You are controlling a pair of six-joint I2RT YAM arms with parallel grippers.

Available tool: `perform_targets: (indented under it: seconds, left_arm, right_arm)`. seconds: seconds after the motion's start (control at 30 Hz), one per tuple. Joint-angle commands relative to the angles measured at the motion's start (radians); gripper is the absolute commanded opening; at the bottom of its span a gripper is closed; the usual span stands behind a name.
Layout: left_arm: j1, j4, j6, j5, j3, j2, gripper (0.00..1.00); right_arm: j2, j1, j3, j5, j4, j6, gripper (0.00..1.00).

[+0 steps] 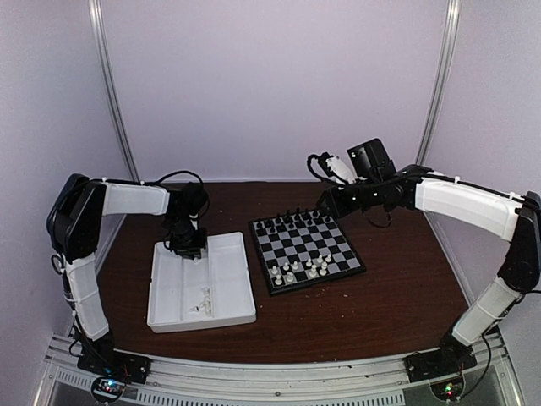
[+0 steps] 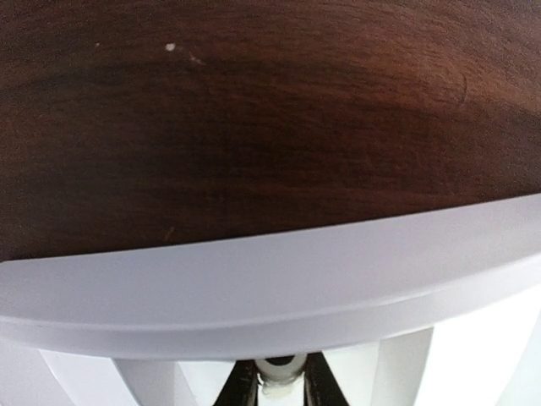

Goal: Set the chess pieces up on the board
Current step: Pick up the chess piece from the storage box.

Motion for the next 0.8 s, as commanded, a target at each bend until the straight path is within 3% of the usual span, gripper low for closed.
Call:
perform_targets:
  seconds: [0.0, 0.13, 0.33, 0.47, 0.63, 0.77]
  left_arm:
    - [0.004, 0.008, 0.006, -0.025, -0.013, -0.056, 0.12]
    - [-0.002, 0.014, -0.009, -0.055, -0.019, -0.157, 0.12]
    - [-0.02, 0.106, -0.116, 0.013, -0.092, -0.337, 0.14]
    - [-0.028, 0.314, -0.302, 0.146, -0.239, -0.479, 0.16]
    - [-0.028, 0.653, -0.558, 0.264, -0.406, -0.56, 0.16]
    - [-0.032, 0.721, -0.677, 0.3, -0.439, -0.589, 0.16]
  right_arm:
    - [-0.009, 0.0, 0.03, -0.014, -0.017, 0.01, 0.35]
    - [-0.055, 0.001, -0.004, -0.071, 0.006, 0.052, 0.35]
    - [-0.143, 0.02, -0.158, -0.178, 0.214, 0.167, 0.35]
    - [-0.149, 0.147, -0.189, -0.079, 0.311, 0.143, 0.34]
    - [-0.062, 0.257, -0.23, -0.056, 0.59, 0.23, 0.33]
    - [0.071, 0.313, -0.167, -0.039, 0.706, 0.285, 0.33]
